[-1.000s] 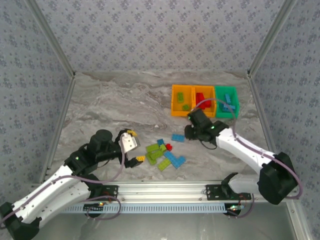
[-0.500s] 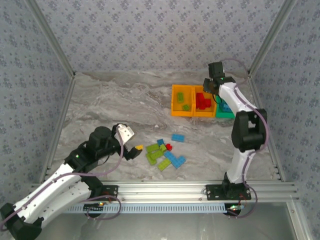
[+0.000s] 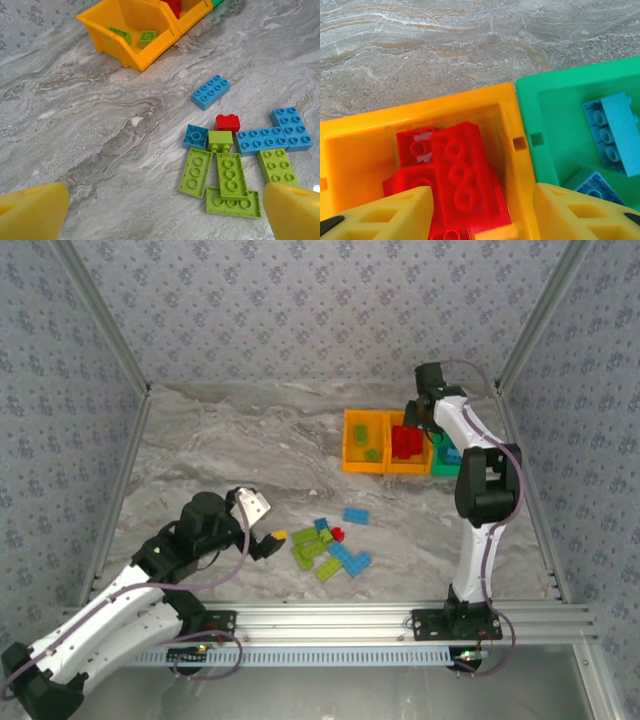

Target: Sort the legos into containers by color

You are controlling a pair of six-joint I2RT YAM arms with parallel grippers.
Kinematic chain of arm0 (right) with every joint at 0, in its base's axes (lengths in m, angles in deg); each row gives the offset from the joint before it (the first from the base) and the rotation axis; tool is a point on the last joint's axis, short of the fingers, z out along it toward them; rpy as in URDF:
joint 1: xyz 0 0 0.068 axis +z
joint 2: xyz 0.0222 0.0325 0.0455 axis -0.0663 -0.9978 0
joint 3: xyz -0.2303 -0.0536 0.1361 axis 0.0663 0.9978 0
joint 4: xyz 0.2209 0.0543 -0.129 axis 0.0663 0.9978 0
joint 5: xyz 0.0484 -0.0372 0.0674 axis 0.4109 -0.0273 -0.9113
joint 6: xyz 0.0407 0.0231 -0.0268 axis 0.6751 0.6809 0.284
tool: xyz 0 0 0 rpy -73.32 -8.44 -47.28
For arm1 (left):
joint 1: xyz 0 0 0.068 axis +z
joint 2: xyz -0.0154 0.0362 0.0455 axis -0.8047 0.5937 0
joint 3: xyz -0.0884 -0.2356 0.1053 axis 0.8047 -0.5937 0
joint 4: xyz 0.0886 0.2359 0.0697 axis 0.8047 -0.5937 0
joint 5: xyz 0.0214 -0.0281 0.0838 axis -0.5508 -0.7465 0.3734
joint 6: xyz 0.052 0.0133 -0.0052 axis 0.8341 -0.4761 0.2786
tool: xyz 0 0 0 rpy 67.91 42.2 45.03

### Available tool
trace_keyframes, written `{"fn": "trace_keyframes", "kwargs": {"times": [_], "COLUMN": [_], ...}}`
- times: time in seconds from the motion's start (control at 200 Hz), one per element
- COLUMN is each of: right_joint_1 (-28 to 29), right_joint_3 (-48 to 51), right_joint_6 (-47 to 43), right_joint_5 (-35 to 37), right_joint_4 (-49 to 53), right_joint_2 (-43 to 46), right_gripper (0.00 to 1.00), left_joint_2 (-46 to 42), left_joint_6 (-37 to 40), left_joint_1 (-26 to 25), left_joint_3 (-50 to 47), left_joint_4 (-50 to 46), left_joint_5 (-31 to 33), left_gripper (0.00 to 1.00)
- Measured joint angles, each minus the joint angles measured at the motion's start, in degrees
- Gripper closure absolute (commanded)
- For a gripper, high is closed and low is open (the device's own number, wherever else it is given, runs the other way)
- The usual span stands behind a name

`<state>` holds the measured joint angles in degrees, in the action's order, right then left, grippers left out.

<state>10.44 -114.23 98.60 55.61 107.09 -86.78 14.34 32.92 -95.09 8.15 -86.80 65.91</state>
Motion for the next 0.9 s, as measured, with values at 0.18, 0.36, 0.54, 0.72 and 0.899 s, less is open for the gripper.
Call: {"fn": "trace_keyframes", "kwargs": {"times": [0.18, 0.36, 0.54, 0.72, 0.899], "right_joint_1": [1.2, 9.2, 26.0, 37.2, 43.0], "right_joint_3": [6.5, 22.2, 33.0, 39.1, 41.0], "right_joint_6": [0.3, 3.1, 7.6, 14.1, 17.5], "right_joint_5": [-1.6, -6.2, -7.5, -7.7, -8.3], "right_joint_4": [0.5, 0.2, 3.3, 12.9, 18.2], "right_joint_2": [12.2, 37.6, 58.4, 63.8, 62.2], "right_gripper": [0.33, 0.21, 0.17, 0.15, 0.14], "left_joint_2": [0.4, 3.6, 8.3, 15.9, 32.4], "left_joint_6": [-3.0, -11.0, -23.4, -31.1, -31.3], "left_joint_1": [0.6, 0.7, 0.6, -6.0, -12.3], "left_joint_3": [0.4, 4.5, 6.7, 6.6, 12.3], "left_joint_4": [0.0, -0.2, 0.6, 3.3, 1.4], "left_joint_5": [0.2, 2.2, 4.9, 7.5, 7.9], "left_gripper": [0.01, 0.03, 0.09, 0.17, 0.32]}}
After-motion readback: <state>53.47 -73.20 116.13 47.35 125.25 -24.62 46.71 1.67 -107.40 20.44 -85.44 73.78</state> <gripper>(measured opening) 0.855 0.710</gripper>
